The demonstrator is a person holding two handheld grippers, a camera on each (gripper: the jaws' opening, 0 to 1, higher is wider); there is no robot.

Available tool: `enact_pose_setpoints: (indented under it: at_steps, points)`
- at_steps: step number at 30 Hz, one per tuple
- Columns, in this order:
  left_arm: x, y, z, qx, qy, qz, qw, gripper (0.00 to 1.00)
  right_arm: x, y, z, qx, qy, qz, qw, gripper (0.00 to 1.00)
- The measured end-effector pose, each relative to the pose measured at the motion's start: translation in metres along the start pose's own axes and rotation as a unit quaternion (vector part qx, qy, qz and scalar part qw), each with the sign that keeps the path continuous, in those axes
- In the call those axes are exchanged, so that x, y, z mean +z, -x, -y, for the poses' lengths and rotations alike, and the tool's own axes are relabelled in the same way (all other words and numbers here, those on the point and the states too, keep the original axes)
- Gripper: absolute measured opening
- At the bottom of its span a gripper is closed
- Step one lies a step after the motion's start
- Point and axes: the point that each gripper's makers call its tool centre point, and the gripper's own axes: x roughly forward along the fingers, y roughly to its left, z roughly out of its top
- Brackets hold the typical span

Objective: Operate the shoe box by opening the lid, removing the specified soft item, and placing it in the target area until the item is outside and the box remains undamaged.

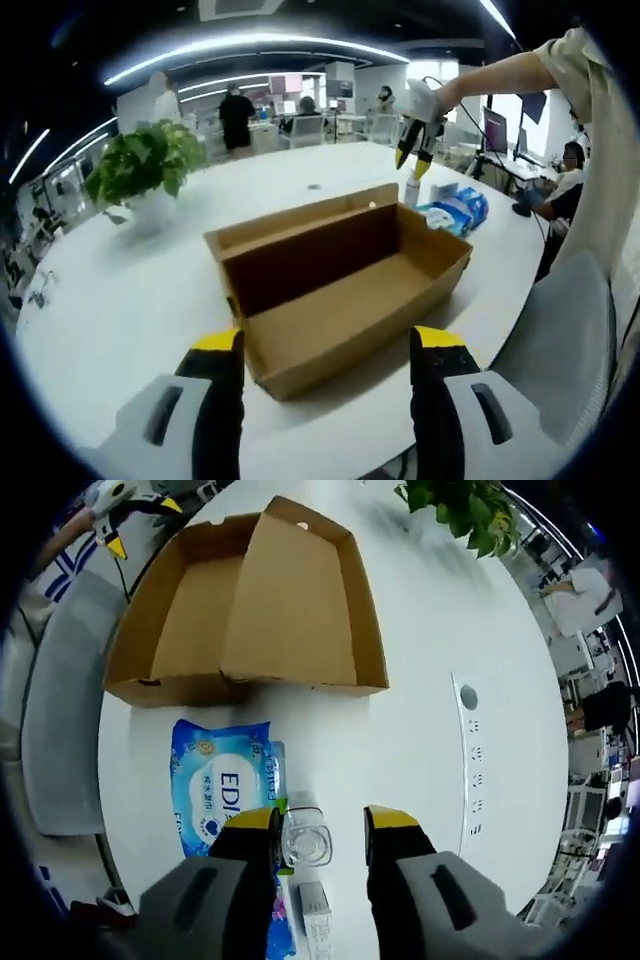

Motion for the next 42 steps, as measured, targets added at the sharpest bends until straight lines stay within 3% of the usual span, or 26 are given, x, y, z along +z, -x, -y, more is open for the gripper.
enact_pose_setpoints:
  at_steps: [8,17,22,26,29,33,39,42]
  points:
    - [-0.003,-0.003,-0.015,0.029,0.010,-0.004,0.9995,0.48,0.020,0.003,0.002,-0.014,-0.117,0.044,0.9921,0.34]
    - [-0.008,-0.004,-0.038,0.073,0.049,-0.009,0.9961,0.33,0.032,-0.008,0.011,-0.030,-0.226,0.070,0.9711,0.33]
    - [-0.015,-0.007,-0.050,0.091,0.076,-0.025,0.9926,0.26,0.039,-0.010,0.021,-0.043,-0.301,0.100,0.9474,0.30]
    - [-0.025,-0.011,-0.055,0.096,0.090,-0.059,0.9895,0.25,0.051,-0.012,0.026,-0.032,-0.361,0.131,0.9225,0.30]
    - [-0.028,-0.012,-0.057,0.099,0.100,-0.069,0.9877,0.22,0.059,-0.014,0.027,-0.027,-0.385,0.145,0.9112,0.30]
    - [-0.033,-0.015,-0.061,0.107,0.131,-0.079,0.9824,0.13,0.069,-0.023,0.024,-0.015,-0.404,0.151,0.9021,0.29]
    - [-0.038,-0.016,-0.062,0.108,0.155,-0.089,0.9780,0.06,0.077,-0.038,0.019,-0.011,-0.412,0.147,0.8992,0.27]
    - [-0.040,-0.018,-0.062,0.106,0.166,-0.095,0.9758,0.06,0.078,-0.047,0.022,-0.014,-0.425,0.142,0.8938,0.26]
